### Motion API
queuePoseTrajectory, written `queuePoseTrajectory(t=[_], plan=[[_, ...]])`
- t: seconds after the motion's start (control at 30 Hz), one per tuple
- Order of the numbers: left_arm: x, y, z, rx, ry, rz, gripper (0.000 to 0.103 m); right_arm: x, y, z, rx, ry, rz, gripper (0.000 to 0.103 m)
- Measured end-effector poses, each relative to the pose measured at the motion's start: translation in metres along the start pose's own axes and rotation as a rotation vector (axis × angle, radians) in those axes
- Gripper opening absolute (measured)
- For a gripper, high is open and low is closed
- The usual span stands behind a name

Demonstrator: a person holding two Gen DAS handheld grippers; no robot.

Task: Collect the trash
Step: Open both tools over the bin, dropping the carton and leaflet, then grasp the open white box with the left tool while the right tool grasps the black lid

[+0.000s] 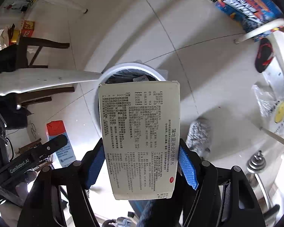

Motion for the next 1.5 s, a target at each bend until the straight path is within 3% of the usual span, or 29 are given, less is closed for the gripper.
queuePoseTrajectory(t=[0.03,0.1,0.2,0.23,0.37,0.67,1.03,1.5], plan=[[-0.001,0.004,0.003,-0.002,-0.003,-0.001,0.103,0.0,0.0,0.012,-0.005,0.009,-0.006,0.075],[-0.003,0.009,0.007,-0.032,-0.019,0.009,0.103,0.0,-0.001,0.037,-0.015,0.03,-0.015,0.077],[0.0,0.019,0.005,-0.08,-0.041,0.025,0.103,0.001,-0.002,0.058,-0.009,0.039,-0.042,0.101],[0.001,0.022,0.004,-0.101,-0.055,0.03,0.103,0.001,0.0,0.06,0.0,0.038,-0.048,0.102],[0.008,0.027,-0.007,-0.198,-0.112,0.079,0.103,0.006,0.006,0.06,0.078,0.02,-0.12,0.102],[0.031,0.01,-0.048,-0.218,-0.105,0.123,0.103,0.017,0.018,0.025,0.223,-0.016,-0.223,0.102],[0.055,-0.01,-0.143,-0.229,-0.163,0.15,0.103,0.036,0.054,-0.087,0.241,-0.078,-0.287,0.102],[0.096,-0.031,-0.321,-0.204,-0.243,0.169,0.103,0.071,0.117,-0.285,0.188,-0.147,-0.325,0.102]])
Point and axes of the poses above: each gripper's, at about its wrist camera, not at the fingertips, and z roughly the way its jaws point, y to its left, x to its underside, the point moved 1 cm from there along z, roughly the way its jaws point, and after that the axes turned 11 degrees about -y, right-handed, at the moved point
